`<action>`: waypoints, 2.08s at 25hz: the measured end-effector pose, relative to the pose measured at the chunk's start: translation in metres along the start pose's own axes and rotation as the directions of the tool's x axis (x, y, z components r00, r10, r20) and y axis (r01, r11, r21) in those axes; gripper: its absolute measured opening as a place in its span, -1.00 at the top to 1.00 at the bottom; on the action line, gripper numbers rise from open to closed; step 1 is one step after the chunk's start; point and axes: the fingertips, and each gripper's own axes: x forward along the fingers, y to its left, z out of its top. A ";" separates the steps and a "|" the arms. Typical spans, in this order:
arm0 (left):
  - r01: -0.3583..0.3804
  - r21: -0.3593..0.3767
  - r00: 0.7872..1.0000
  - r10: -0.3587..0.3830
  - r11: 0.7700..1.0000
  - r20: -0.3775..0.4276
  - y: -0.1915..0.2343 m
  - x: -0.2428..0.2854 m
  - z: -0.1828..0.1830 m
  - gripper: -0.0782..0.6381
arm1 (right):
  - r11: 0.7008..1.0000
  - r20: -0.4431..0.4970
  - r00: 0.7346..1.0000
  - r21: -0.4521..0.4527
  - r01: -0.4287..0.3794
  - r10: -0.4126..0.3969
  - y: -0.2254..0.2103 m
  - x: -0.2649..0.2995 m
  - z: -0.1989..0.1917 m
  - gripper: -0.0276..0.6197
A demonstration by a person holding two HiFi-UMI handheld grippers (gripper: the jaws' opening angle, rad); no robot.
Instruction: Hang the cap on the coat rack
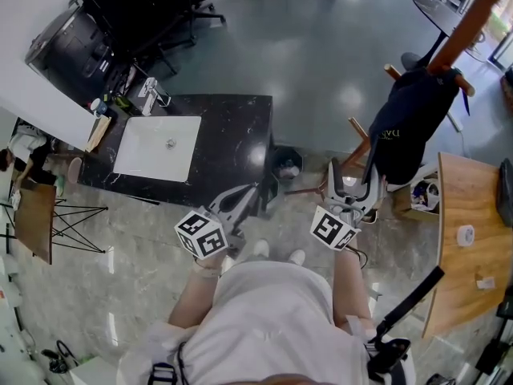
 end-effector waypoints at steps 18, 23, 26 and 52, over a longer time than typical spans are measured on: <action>0.013 -0.008 1.000 -0.013 1.000 -0.027 -0.003 0.013 -0.011 0.76 | 1.000 -0.005 1.000 0.022 -0.009 0.009 0.018 -0.011 -0.026 -0.28; 0.016 -0.007 0.999 -0.016 1.000 -0.029 -0.005 0.014 -0.012 0.76 | 1.000 -0.012 1.000 0.022 -0.022 0.022 0.024 -0.013 -0.030 -0.28; 0.012 -0.008 0.999 -0.013 1.000 -0.030 -0.005 0.014 -0.012 0.76 | 0.999 -0.007 1.000 0.024 -0.025 0.025 0.027 -0.014 -0.031 -0.28; -0.004 -0.024 1.000 0.004 1.000 0.006 0.003 -0.002 -0.007 0.76 | 0.759 0.039 0.858 0.446 -0.474 0.513 0.142 -0.031 -0.007 -0.26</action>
